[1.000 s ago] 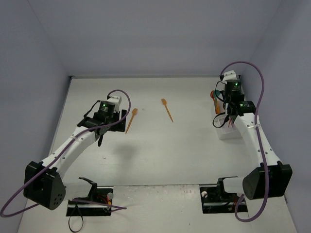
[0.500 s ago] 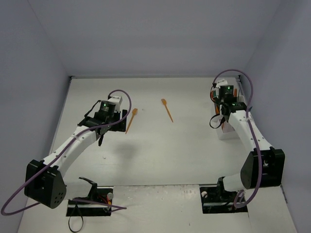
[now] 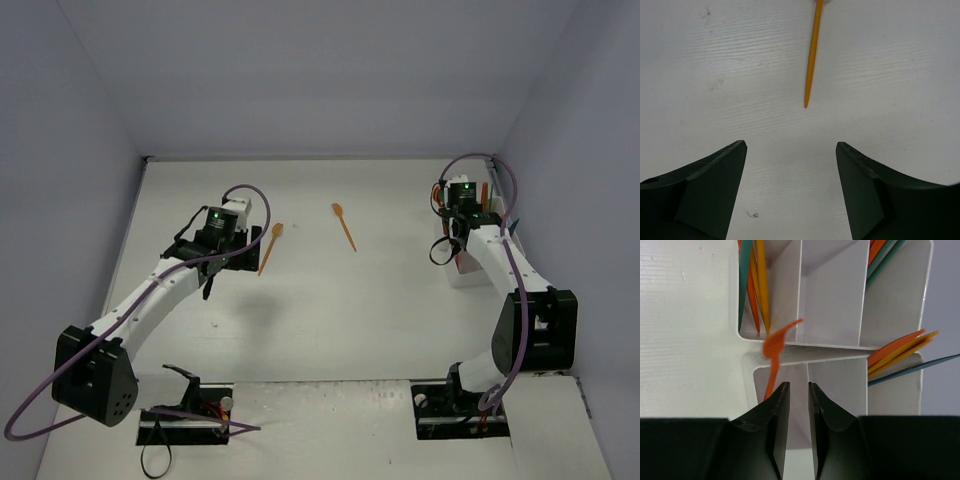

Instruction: Sort the eating utensils into containers

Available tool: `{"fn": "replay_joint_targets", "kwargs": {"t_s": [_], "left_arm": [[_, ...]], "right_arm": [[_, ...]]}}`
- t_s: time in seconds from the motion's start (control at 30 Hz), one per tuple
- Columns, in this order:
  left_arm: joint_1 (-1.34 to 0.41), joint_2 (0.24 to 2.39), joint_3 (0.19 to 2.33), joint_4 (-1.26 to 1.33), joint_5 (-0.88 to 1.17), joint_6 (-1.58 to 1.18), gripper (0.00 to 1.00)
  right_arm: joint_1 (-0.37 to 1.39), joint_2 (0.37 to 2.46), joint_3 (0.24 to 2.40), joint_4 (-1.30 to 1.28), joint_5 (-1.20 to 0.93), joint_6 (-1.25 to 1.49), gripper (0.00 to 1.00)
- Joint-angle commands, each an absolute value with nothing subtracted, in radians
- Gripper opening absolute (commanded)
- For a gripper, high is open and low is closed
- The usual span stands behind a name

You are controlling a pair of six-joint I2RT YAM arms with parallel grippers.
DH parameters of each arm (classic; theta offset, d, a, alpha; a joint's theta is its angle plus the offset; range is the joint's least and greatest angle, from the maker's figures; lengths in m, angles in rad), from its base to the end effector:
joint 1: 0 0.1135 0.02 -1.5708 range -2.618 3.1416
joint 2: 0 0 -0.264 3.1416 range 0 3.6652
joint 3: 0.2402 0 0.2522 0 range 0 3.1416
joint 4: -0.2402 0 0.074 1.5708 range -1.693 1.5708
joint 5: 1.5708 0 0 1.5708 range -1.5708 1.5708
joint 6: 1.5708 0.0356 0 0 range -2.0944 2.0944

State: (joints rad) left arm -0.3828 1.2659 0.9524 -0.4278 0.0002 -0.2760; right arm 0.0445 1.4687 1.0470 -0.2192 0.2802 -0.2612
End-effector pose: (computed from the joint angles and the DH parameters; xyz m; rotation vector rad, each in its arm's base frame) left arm 0.2533 -0.1020 0.2728 0.1248 2.3323 -0.3329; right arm 0.3280 0.0047 0.2659 -0.1820 2.2085 -0.4298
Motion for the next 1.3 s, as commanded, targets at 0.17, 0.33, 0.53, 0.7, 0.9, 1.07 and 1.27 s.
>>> {"fn": "replay_joint_targets", "kwargs": {"t_s": [0.17,0.33,0.53,0.7,0.9,1.07,1.27], "left_arm": [[-0.374,1.266,0.989,-0.4,0.0,-0.266,0.69],[-0.374,1.311,0.998,-0.398,0.039,-0.258,0.69],[-0.374,1.469,1.076,-0.42,0.058,-0.248,0.69],[-0.374,1.617,1.188,-0.43,0.044,-0.224,0.68],[-0.374,1.805,1.343,-0.455,0.01,-0.209,0.56],[-0.376,1.922,1.426,-0.469,0.011,-0.215,0.48],[-0.376,2.017,1.497,-0.485,0.011,-0.218,0.39]], "right_arm": [[0.034,1.454,1.062,-0.182,0.294,-0.22,0.22],[0.034,1.35,1.126,-0.193,0.251,-0.195,0.44],[0.035,1.206,1.163,-0.202,0.168,-0.137,0.6],[0.037,1.082,1.118,-0.204,0.066,-0.054,0.64],[0.037,0.946,1.046,-0.208,-0.038,0.035,0.66],[0.037,0.873,1.005,-0.221,-0.075,0.055,0.68],[0.037,0.838,0.979,-0.231,-0.122,0.045,0.7]]}}
